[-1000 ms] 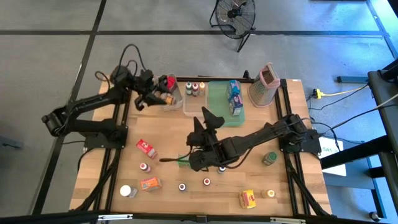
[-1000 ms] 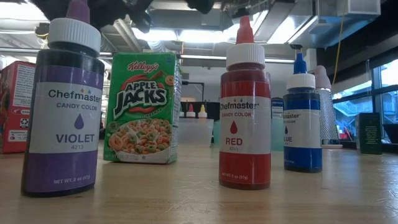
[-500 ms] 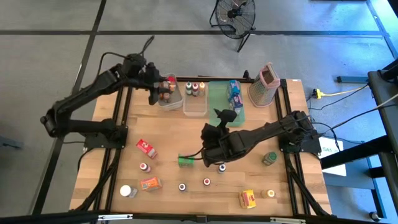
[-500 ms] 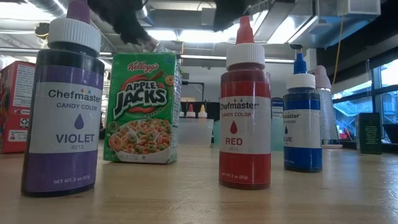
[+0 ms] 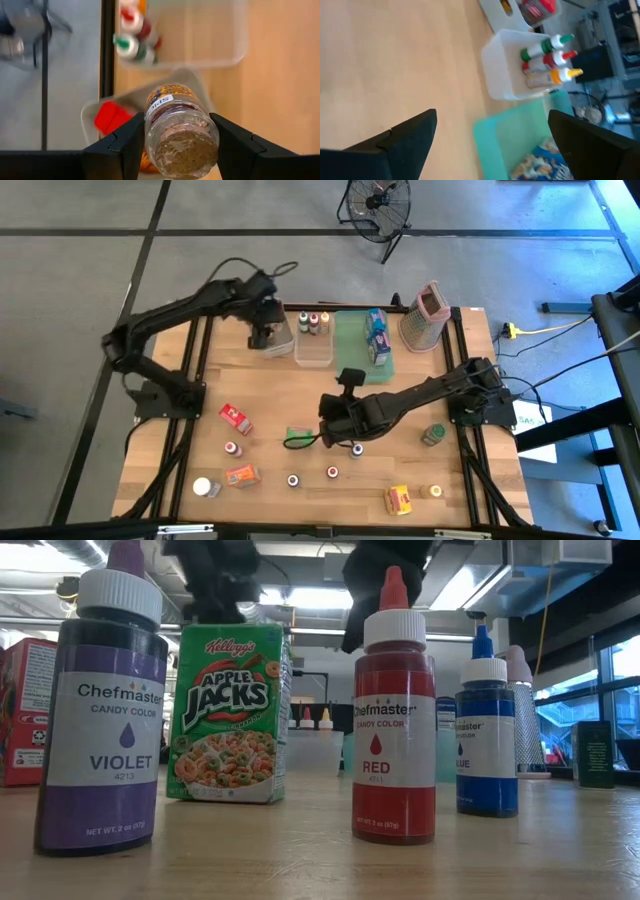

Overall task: Pick & Place Kitchen Items
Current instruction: Put the brown seasoning bottle into the gray bin, then put the blue food coloring bottle into the transparent bin

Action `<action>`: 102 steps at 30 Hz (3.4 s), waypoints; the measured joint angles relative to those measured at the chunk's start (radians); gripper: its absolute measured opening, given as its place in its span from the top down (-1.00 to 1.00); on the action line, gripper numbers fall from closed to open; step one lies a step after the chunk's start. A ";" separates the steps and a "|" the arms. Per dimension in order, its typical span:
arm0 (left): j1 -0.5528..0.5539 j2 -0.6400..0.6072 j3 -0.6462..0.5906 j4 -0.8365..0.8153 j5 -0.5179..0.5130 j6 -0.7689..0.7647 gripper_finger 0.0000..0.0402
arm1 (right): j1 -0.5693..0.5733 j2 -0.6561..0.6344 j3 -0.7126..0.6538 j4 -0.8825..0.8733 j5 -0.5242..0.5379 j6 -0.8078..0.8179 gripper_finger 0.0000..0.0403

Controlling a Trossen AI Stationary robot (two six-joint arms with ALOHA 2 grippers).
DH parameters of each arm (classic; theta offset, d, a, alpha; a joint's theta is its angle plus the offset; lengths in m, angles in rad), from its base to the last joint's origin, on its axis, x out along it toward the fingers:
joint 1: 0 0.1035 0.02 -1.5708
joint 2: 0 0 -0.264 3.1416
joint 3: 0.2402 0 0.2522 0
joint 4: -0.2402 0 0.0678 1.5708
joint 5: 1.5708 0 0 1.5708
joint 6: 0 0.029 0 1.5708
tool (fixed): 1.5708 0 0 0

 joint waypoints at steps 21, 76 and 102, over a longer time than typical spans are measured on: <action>0.080 0.338 0.113 -0.083 0.053 0.024 0.05 | 0.002 0.000 -0.001 0.025 -0.020 -0.051 -0.91; 0.107 0.564 0.113 0.034 0.090 -0.010 -0.40 | 0.002 0.001 -0.050 0.055 -0.020 -0.058 -0.91; 0.033 0.279 0.110 -0.001 0.102 -0.058 -0.48 | 0.002 0.001 -0.050 0.069 -0.019 -0.115 -0.91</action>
